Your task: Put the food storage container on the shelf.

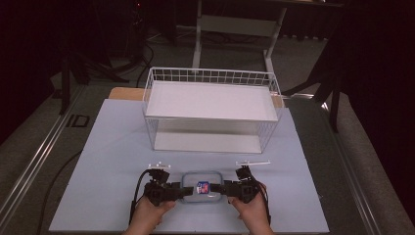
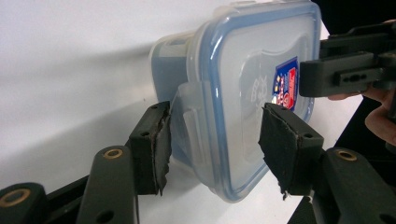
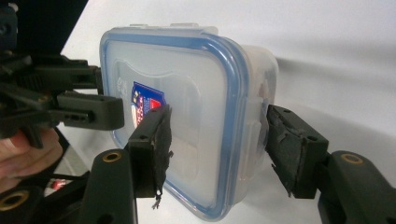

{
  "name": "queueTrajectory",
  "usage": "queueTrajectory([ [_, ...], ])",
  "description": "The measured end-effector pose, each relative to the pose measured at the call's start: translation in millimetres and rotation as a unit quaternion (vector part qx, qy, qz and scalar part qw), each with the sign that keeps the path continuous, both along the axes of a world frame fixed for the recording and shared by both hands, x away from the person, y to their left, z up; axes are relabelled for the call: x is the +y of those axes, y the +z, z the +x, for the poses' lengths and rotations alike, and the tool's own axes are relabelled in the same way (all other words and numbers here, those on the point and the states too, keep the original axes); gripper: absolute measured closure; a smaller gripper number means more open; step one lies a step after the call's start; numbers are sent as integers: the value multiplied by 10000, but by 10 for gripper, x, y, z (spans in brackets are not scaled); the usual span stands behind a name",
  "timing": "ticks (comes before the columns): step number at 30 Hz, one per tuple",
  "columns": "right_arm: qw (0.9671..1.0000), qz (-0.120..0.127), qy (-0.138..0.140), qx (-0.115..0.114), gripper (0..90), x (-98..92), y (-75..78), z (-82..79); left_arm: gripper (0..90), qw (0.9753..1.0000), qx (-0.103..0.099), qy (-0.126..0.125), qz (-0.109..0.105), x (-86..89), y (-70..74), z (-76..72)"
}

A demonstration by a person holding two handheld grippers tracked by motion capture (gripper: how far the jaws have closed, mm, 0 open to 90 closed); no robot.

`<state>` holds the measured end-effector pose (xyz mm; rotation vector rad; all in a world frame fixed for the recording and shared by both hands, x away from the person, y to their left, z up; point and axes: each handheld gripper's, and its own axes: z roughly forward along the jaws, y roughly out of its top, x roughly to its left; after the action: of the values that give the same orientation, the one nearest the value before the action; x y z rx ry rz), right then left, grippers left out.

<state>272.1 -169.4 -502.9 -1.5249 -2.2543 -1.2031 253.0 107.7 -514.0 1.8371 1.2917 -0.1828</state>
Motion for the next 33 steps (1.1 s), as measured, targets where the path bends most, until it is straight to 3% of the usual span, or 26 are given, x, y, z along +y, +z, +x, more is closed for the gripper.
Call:
queueTrajectory([
  [2, 10000, -44, -15, -82, 425, 3, 18, 3, 459, 10000, -14, -20, -14, -6, -2, 29],
  [4, 9998, 99, -146, -59, 432, -53, 34, 96, 460, 9999, -75, 2, -101, -28, 21, 132],
  [8, 9994, 129, -251, -218, 431, -86, 92, 189, 462, 9998, -149, 67, -150, -61, 87, 259],
  [12, 9983, 283, -345, -380, 431, -122, 183, 325, 464, 9987, -456, 153, -165, -76, 232, 410],
  [14, 9977, 337, -343, -470, 431, -129, 200, 361, 467, 9987, -456, 153, -165, -76, 232, 410],
  [15, 9977, 337, -343, -470, 430, -129, 200, 361, 467, 9975, -647, 209, -171, -89, 277, 497],
  [17, 9956, 528, -427, -645, 429, -169, 210, 539, 471, 9971, -703, 228, -179, -104, 265, 559],
  [22, 9946, 525, -456, -776, 429, -199, 215, 702, 478, 9965, -747, 219, -292, -122, 220, 741],
  [30, 9926, 577, -699, -809, 429, -198, 193, 917, 477, 9963, -761, 245, -326, -127, 185, 955],
  [33, 9921, 621, -762, -785, 429, -192, 144, 978, 476, 9950, -813, 402, -420, -131, 111, 1033],
])
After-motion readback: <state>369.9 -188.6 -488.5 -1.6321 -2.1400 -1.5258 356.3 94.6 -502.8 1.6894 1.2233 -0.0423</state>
